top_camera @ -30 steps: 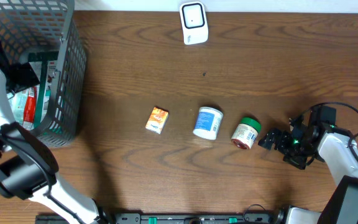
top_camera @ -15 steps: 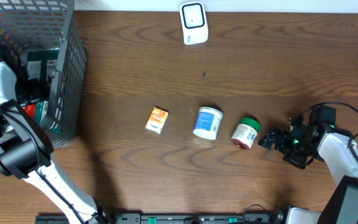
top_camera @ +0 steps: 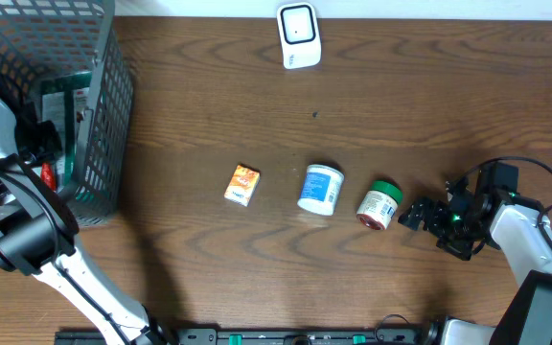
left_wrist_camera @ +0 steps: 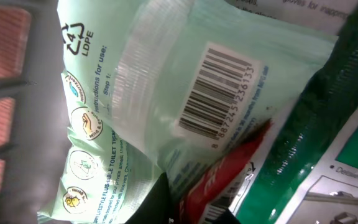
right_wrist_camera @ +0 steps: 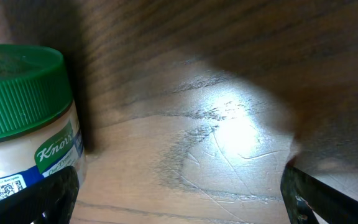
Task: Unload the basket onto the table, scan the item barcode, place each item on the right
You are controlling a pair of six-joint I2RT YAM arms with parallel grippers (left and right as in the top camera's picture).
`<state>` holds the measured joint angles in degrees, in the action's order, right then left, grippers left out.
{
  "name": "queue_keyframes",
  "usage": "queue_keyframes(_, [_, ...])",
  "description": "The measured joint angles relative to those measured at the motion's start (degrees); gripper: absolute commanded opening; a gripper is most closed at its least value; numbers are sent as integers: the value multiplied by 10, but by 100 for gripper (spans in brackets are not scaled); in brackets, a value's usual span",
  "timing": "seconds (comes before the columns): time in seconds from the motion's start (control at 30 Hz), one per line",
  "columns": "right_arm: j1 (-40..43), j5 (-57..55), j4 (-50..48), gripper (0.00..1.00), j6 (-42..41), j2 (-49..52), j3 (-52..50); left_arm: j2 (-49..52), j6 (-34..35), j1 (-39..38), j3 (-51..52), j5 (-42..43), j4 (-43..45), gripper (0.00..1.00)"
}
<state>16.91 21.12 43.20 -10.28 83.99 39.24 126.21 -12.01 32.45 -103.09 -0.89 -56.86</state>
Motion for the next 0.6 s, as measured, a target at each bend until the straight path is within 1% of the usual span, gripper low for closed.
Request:
queue_keyframes(0.03, [0, 0, 0, 99, 0, 0, 0, 0, -1, 0, -2, 5, -4, 71])
queue_keyframes(0.07, [0, 0, 0, 99, 0, 0, 0, 0, 0, -1, -2, 11, -6, 77])
queue_keyframes(0.17, [0, 0, 0, 99, 0, 0, 0, -3, 9, -4, -2, 28, -6, 90])
queue_keyframes(0.33, [0, 0, 0, 99, 0, 0, 0, -9, 17, -6, -1, 40, -10, 91])
queue_keyframes(0.6, [0, 0, 0, 99, 0, 0, 0, -10, 18, -6, 7, 40, 7, 91])
